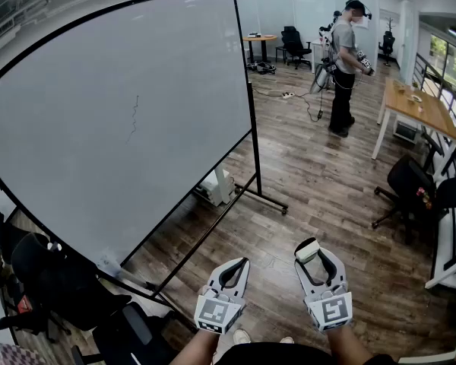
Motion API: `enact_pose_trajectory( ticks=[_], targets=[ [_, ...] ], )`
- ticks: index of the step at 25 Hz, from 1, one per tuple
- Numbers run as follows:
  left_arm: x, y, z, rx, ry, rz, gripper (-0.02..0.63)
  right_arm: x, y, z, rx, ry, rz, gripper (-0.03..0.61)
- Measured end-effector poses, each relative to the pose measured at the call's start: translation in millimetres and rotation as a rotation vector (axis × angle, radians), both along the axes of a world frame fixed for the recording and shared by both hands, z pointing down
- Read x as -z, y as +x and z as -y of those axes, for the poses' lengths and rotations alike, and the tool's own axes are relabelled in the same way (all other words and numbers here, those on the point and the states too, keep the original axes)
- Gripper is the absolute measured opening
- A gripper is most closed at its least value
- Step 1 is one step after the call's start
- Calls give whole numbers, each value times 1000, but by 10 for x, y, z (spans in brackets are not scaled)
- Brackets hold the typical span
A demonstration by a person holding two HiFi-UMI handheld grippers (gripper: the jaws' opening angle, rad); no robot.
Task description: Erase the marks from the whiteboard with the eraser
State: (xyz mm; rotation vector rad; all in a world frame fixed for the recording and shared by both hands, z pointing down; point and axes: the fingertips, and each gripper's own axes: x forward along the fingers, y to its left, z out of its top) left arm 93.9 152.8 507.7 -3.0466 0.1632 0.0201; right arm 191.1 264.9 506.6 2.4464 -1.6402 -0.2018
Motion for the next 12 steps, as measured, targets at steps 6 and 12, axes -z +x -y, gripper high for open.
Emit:
enact_pose_trajectory(
  ticks=[6,12],
  targets=[
    [-168,-126,226,2,34,23,20,183,-211,281,30,43,-34,244],
    [-202,-287,516,23,27,23,20,118,-396,684,72,39,-7,244]
  ],
)
